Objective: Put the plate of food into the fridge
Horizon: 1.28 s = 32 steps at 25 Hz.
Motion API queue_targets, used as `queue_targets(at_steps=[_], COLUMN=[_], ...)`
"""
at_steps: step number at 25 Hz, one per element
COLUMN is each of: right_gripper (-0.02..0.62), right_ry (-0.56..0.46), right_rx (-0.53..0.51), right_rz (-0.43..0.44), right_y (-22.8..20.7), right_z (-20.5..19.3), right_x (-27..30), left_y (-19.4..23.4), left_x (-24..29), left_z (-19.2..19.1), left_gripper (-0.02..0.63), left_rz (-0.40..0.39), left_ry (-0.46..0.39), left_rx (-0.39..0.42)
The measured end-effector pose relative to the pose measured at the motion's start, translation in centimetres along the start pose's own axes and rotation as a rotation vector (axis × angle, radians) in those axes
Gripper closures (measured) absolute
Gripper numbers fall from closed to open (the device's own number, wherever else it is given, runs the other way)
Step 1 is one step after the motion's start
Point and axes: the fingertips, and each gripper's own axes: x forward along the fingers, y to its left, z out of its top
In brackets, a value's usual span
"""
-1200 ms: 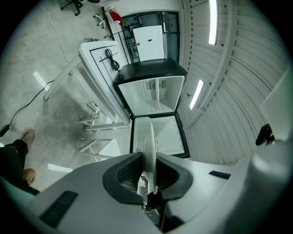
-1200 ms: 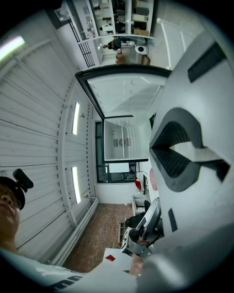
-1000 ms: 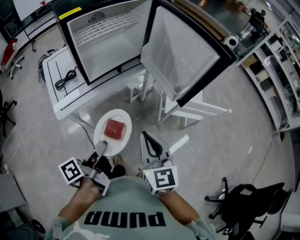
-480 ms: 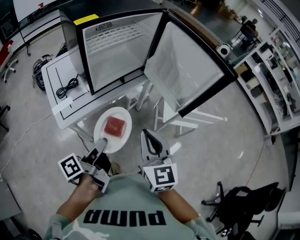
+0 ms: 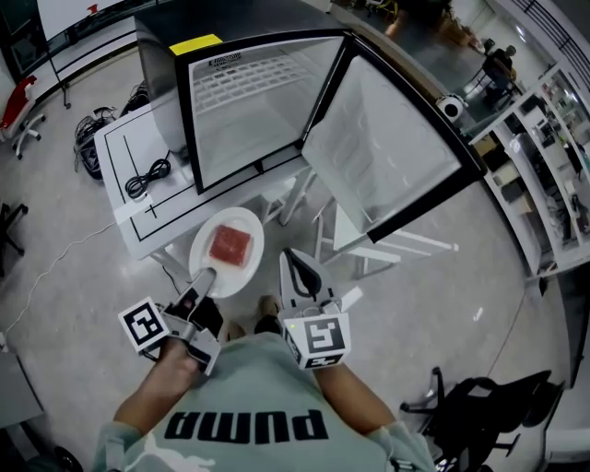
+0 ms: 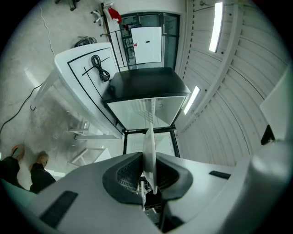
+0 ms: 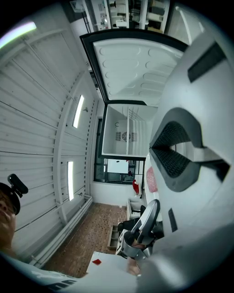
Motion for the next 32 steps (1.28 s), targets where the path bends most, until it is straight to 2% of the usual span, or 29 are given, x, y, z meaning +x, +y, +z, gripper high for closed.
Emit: queue_targets(at_steps=[12, 32], right_gripper=[0.591, 0.591], right_ry=[-0.021, 0.019], right_rx=[-0.011, 0.026], right_rz=[0.092, 0.212], right_y=[-1.8, -11.5], right_z=[1.8, 1.7], right_x=[9.2, 23.1], left_y=[0.5, 1.6], left_x=[5.0, 19.6], left_z=[5.0, 11.2], left_gripper=[0.561, 0.561], left_rz=[0.017, 0.072], left_ry=[-0.064, -0.178], left_rx=[0.004, -0.015])
